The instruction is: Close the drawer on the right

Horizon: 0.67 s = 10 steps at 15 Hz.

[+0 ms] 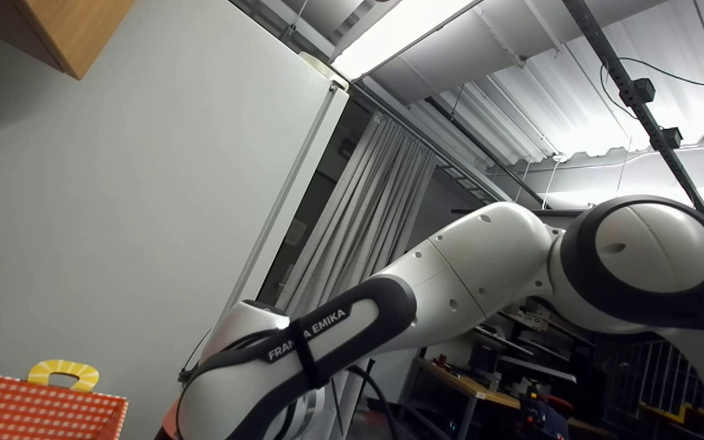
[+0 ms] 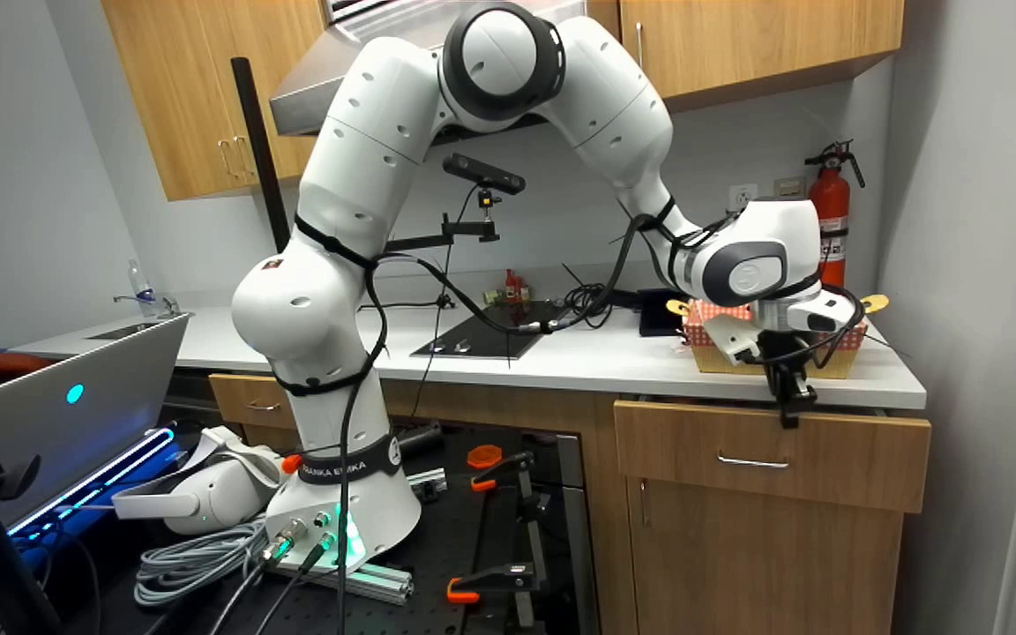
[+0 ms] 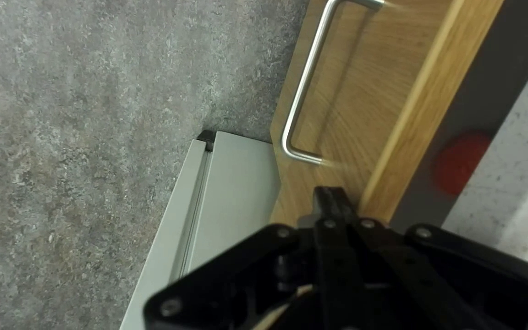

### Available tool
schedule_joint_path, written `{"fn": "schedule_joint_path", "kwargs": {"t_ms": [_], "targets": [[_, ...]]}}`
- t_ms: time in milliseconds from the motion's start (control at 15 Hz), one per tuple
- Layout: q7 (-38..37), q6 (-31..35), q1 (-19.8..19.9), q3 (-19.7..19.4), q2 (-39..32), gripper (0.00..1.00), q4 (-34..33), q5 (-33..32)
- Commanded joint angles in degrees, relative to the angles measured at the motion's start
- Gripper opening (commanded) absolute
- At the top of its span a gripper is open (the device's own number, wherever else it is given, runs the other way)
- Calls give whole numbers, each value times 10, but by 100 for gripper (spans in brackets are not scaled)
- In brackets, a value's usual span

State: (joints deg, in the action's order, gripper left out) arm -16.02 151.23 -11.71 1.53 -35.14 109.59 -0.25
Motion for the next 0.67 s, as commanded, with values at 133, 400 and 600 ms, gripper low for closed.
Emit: {"fn": "schedule_joint_path", "kwargs": {"t_ms": [133, 400, 600], "targets": [[-5, -7, -5, 6, -20, 0, -37, 12], [-6, -7, -4, 7, -22, 0, -39, 14], [-2, -6, 0, 10, -19, 0, -38, 19]]}}
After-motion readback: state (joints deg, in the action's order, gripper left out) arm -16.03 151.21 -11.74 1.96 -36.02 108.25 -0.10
